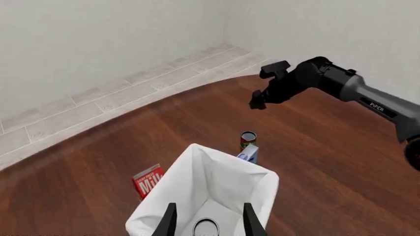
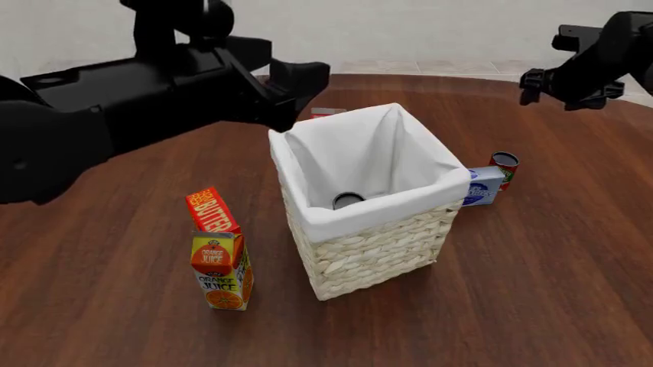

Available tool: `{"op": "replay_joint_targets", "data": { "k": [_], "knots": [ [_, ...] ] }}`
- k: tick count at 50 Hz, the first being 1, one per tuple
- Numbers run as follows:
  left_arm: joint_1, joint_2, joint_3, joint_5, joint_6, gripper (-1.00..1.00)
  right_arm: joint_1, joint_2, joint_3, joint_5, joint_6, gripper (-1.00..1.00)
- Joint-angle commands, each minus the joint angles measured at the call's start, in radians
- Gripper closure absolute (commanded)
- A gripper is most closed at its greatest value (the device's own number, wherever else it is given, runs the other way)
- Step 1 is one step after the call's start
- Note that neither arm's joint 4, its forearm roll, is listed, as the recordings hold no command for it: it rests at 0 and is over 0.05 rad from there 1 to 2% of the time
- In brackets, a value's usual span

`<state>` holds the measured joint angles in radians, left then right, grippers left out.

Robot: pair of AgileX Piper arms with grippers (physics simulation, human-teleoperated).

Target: Pick up the alphabet soup and the tomato sauce, and put them in the basket.

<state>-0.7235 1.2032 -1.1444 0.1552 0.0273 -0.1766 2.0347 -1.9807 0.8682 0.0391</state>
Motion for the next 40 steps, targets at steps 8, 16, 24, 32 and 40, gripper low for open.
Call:
{"op": "replay_joint_targets", "data": {
  "k": [8,16,24,32,40],
  "knots": [
    [0.001,-0.004,0.024,-0.021,-0.013,-1.0,-0.01,0.096,-0.106,0.076,-0.008,-1.0],
    [0.0,-0.001,0.024,-0.022,-0.016,-1.0,0.006,0.12,-0.11,0.082,0.021,-1.0],
    [0.0,0.003,0.026,-0.028,-0.02,-1.0,0.001,0.159,-0.131,0.085,0.034,-1.0],
    [0.001,0.005,0.028,-0.03,-0.022,-1.0,-0.005,0.188,-0.135,0.077,0.036,-1.0],
    [0.001,0.006,0.031,-0.033,-0.024,-1.0,-0.002,0.203,-0.132,0.068,0.049,-1.0]
  ]
}}
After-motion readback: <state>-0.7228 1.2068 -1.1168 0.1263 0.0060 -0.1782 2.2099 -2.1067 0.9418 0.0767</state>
